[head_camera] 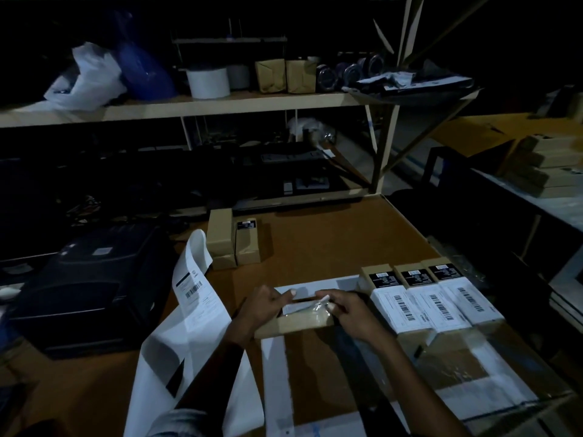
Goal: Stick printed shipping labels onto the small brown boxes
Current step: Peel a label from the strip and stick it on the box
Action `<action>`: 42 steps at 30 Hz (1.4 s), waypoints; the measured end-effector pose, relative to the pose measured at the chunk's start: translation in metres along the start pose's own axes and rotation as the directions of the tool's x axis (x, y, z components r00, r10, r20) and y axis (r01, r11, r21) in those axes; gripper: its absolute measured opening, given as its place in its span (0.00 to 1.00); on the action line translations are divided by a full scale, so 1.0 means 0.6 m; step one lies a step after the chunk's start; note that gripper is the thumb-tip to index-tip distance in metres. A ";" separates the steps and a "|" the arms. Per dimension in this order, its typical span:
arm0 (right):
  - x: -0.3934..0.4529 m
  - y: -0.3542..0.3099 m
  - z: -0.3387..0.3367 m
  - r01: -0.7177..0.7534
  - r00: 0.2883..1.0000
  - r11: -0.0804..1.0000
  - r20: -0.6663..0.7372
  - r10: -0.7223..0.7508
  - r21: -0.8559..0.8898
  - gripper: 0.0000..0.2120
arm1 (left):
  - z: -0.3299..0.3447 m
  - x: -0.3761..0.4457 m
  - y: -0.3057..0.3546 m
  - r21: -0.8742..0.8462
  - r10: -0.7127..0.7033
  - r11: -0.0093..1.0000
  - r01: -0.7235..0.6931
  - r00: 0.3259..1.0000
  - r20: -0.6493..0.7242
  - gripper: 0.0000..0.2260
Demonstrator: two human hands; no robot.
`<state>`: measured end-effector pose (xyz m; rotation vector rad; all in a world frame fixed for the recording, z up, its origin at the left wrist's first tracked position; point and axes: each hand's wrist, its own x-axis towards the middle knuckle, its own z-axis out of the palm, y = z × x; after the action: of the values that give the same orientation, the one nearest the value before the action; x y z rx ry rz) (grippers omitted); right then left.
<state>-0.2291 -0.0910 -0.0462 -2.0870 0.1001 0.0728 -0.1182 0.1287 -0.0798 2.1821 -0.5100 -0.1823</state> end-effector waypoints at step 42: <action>0.078 -0.067 -0.024 -0.039 0.981 0.939 0.166 0.101 -0.341 0.35 | -0.032 -0.010 0.010 0.037 -0.011 0.999 -0.002 0.935 0.354 0.37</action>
<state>-0.1782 -0.0856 -0.0087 -2.4074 0.0532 0.3448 -0.1195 0.1419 -0.0636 2.1943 -0.7136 -0.5806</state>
